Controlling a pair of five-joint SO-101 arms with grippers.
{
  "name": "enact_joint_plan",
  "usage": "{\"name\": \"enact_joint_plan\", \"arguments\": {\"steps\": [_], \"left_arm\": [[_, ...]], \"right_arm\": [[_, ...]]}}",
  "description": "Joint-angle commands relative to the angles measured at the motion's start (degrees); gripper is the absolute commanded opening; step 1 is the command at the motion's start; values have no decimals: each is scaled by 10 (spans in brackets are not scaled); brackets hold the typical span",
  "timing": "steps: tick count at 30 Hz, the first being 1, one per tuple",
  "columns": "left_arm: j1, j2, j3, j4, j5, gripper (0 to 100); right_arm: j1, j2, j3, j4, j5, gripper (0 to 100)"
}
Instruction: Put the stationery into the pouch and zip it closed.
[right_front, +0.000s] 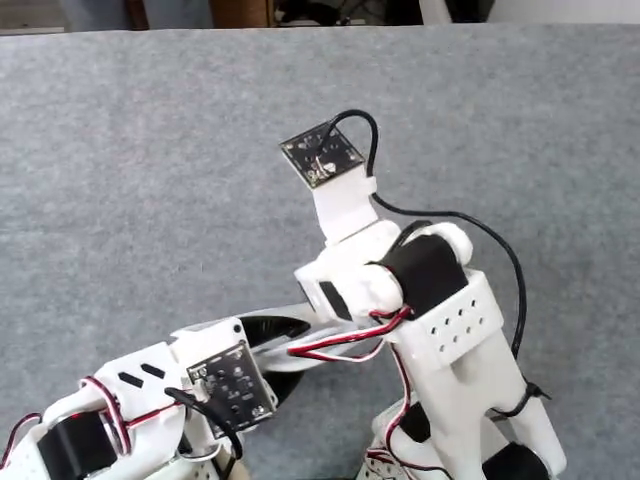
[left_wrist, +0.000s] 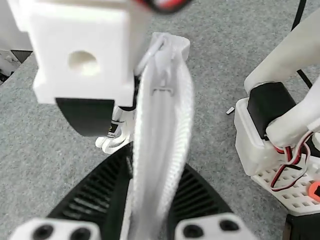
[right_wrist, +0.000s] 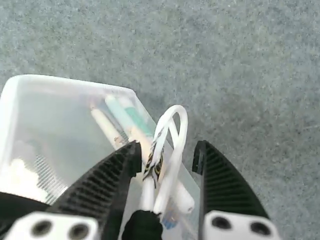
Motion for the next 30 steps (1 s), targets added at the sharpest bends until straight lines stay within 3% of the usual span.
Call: {"name": "enact_joint_plan", "arguments": {"steps": [1,9,15,30], "left_arm": [[-1,6,41,23,-4,29],[-44,6,40,15,-4,29],[-53,4,40,14,-4,29],[-54,4,37,14,-2,29]], "right_arm": [[-4,-5,9,7,-3,187],[49,16,65,7,30,181],[53,18,66,7,31,31],[54,14,27,6,28,12]]}}
